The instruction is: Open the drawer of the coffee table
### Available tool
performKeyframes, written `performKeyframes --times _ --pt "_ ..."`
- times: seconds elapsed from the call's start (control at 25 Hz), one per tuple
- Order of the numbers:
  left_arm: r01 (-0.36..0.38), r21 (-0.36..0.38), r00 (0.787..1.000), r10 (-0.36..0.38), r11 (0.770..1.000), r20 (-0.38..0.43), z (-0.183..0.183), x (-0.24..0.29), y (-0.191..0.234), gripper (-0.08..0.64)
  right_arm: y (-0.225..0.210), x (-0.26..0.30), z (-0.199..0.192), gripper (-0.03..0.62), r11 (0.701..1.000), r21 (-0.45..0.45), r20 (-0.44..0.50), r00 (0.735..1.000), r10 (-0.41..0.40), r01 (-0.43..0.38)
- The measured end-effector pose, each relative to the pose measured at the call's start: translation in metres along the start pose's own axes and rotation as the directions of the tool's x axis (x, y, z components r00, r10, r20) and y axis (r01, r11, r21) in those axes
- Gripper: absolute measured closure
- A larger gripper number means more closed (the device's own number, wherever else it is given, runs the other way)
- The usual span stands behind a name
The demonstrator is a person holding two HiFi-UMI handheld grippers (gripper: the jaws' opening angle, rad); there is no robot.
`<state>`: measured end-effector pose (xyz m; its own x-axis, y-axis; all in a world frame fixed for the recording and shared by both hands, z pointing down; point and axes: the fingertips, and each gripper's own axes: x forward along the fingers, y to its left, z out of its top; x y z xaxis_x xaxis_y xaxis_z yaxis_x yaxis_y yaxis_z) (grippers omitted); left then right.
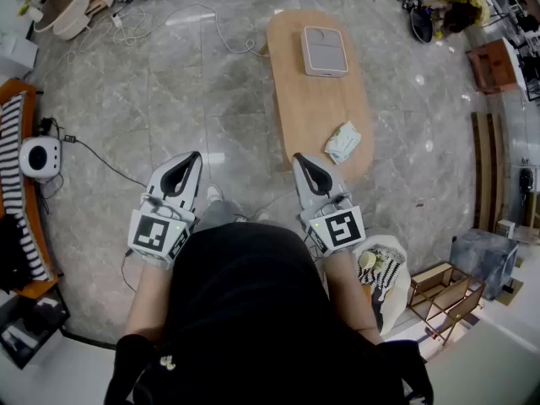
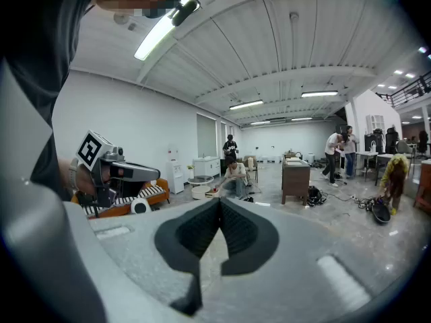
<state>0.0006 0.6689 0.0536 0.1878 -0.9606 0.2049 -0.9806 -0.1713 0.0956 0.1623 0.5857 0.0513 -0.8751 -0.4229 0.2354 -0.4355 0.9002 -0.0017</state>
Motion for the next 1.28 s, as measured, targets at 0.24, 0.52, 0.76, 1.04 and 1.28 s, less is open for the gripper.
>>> performKeyframes --times 0.24,0.52,0.76,1.04,1.28 --pt "0.008 -0.012 1.000 -0.008 1.000 -0.007 -0.009 -0.011 0.040 0.546 0.026 0.037 0.003 0.597 1.000 -0.008 -0.009 1.000 -0.002 0.002" --pt "0.052 -0.036 0.999 -0.053 0.998 -0.007 -0.018 -0.034 0.098 0.546 0.062 0.082 0.012 0.595 0.999 0.026 -0.011 0.999 -0.041 0.041" --pt "0.046 -0.040 0.998 -0.047 0.998 -0.033 -0.029 -0.038 0.152 0.546 0.065 0.109 0.003 0.595 0.991 0.068 -0.039 0.993 -0.113 0.115" --pt "0.055 -0.040 0.997 -0.057 0.998 -0.052 -0.031 -0.006 0.191 0.546 0.041 0.150 -0.005 0.595 0.980 0.131 -0.058 0.988 -0.141 0.148" --pt "0.066 -0.013 0.995 -0.066 0.998 -0.075 -0.020 0.063 0.235 0.546 -0.010 0.207 -0.002 0.595 0.981 0.128 -0.056 0.988 -0.142 0.148"
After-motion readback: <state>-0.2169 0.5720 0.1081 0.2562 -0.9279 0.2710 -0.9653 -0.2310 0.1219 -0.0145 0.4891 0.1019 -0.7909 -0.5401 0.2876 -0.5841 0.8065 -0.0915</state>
